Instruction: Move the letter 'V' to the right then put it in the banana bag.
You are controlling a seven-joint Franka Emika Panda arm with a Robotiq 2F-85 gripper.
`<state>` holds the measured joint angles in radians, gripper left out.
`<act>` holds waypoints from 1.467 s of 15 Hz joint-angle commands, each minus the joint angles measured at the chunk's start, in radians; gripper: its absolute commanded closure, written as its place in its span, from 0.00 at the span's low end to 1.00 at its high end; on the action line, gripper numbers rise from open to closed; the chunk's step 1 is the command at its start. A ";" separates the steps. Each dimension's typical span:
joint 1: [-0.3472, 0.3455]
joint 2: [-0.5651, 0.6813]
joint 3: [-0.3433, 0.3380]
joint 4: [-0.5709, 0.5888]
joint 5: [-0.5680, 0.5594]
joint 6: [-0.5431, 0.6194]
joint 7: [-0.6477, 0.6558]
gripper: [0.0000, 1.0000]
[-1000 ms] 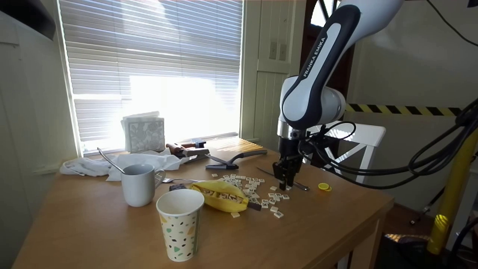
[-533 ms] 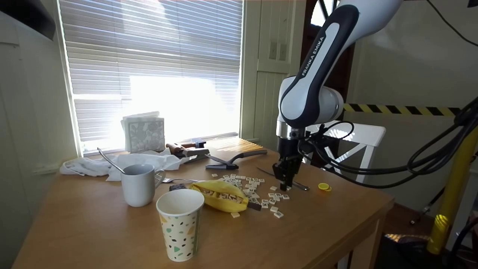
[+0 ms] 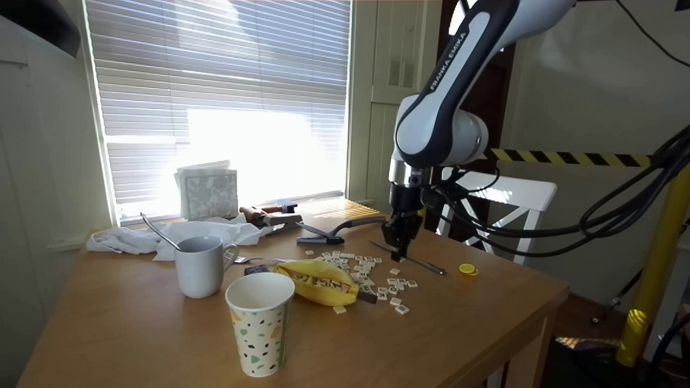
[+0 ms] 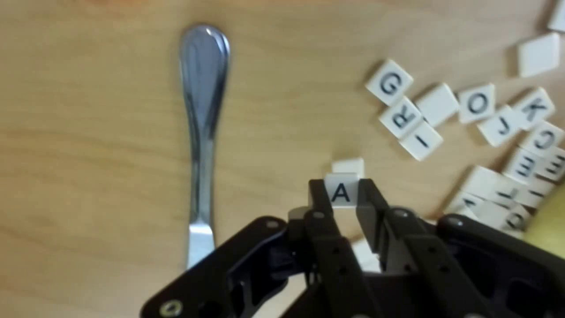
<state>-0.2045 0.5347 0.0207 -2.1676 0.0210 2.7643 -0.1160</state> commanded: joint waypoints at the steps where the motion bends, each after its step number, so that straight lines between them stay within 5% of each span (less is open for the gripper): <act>1: -0.070 -0.081 0.150 -0.013 0.101 0.018 -0.169 0.95; 4: -0.105 -0.080 0.265 0.025 0.176 -0.011 -0.324 0.95; 8: -0.111 -0.041 0.330 0.071 0.220 -0.076 -0.453 0.95; 19: -0.058 0.108 0.303 0.225 0.233 -0.250 -0.563 0.95; 20: -0.058 0.118 0.306 0.240 0.238 -0.262 -0.563 0.83; 21: -0.055 0.125 0.303 0.253 0.237 -0.269 -0.560 0.53; 22: -0.047 0.132 0.296 0.263 0.233 -0.265 -0.551 0.52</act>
<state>-0.2725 0.6298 0.3348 -1.9689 0.2369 2.5359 -0.6532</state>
